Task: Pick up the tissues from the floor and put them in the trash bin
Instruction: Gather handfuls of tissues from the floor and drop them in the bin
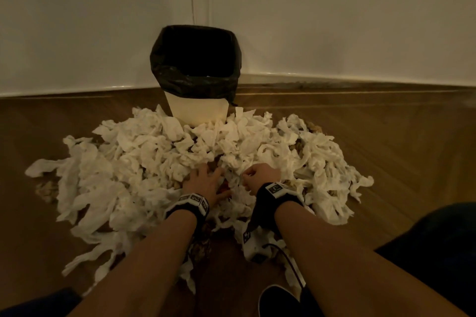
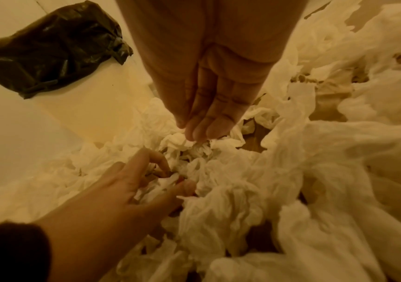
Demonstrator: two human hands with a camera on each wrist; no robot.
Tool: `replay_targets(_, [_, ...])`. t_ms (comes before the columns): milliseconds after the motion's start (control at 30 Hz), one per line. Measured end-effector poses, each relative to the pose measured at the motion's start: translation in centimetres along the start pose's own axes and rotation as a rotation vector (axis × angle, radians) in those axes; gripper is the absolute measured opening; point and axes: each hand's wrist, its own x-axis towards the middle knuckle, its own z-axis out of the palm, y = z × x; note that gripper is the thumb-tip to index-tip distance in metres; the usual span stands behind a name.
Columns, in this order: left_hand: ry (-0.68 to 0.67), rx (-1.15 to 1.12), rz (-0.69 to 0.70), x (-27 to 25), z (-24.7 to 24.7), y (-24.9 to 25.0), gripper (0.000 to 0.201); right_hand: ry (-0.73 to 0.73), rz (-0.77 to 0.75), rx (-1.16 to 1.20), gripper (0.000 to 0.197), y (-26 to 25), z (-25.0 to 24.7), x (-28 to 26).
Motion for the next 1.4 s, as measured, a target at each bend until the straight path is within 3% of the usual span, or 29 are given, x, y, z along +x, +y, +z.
replay_targets(133, [-0.073, -0.058, 0.007, 0.0, -0.4, 0.1, 0.061, -0.005, -0.013, 0.016, 0.029, 0.0, 0.2, 0.1])
replay_targets(267, [-0.020, -0.165, 0.045, 0.2, -1.4, -0.1, 0.039, -0.004, -0.026, 0.036, 0.025, -0.1, 0.3, 0.3])
replay_targets(400, [-0.060, -0.203, 0.014, 0.6, -2.5, -0.5, 0.023, 0.004, -0.030, -0.024, 0.025, 0.0, 0.3, 0.6])
replay_targets(500, [-0.030, -0.283, -0.057, 0.5, -3.2, -1.0, 0.019, -0.012, -0.014, -0.150, 0.028, 0.2, 0.2, 0.8])
replay_targets(600, [0.047, -0.490, -0.079, 0.5, -3.9, -1.3, 0.003, -0.083, 0.005, -0.251, 0.027, 0.5, 0.6, 1.0])
replay_targets(700, [0.090, -0.708, -0.049, 0.5, -4.7, -1.6, 0.015, -0.142, 0.012, -0.367, 0.029, 0.3, 1.5, 0.9])
replay_targets(767, [0.092, -0.705, -0.028, 0.5, -5.3, -1.9, 0.033, -0.154, 0.017, -0.420, 0.041, 0.4, 2.2, 0.9])
replay_targets(867, [0.111, -0.783, -0.022, 0.2, -5.6, -2.2, 0.034, -0.166, 0.034, -0.450, 0.052, 0.8, 2.8, 0.6])
replay_targets(967, [0.089, -0.838, -0.058, -0.2, -5.6, -2.3, 0.031, -0.150, 0.018, -0.501, 0.046, 1.1, 2.9, 0.4])
replay_targets(1100, [0.084, -0.797, -0.119, -0.3, -5.4, -2.9, 0.026, -0.122, -0.002, -0.322, 0.032, 0.3, 1.6, 0.3])
replay_targets(1200, [0.053, -0.810, -0.131, -0.4, -5.8, -2.9, 0.029, -0.056, 0.060, -0.042, 0.026, 0.1, 0.5, 0.3])
replay_targets(1333, [0.055, -0.927, -0.157, -0.9, -7.4, -1.9, 0.035, -0.033, 0.169, 0.496, 0.036, -1.8, -1.1, -0.7])
replay_targets(1400, [0.060, -1.067, -0.174, -1.3, -8.9, -1.1, 0.041, -0.040, 0.257, 0.613, 0.046, -3.1, -3.0, -1.4])
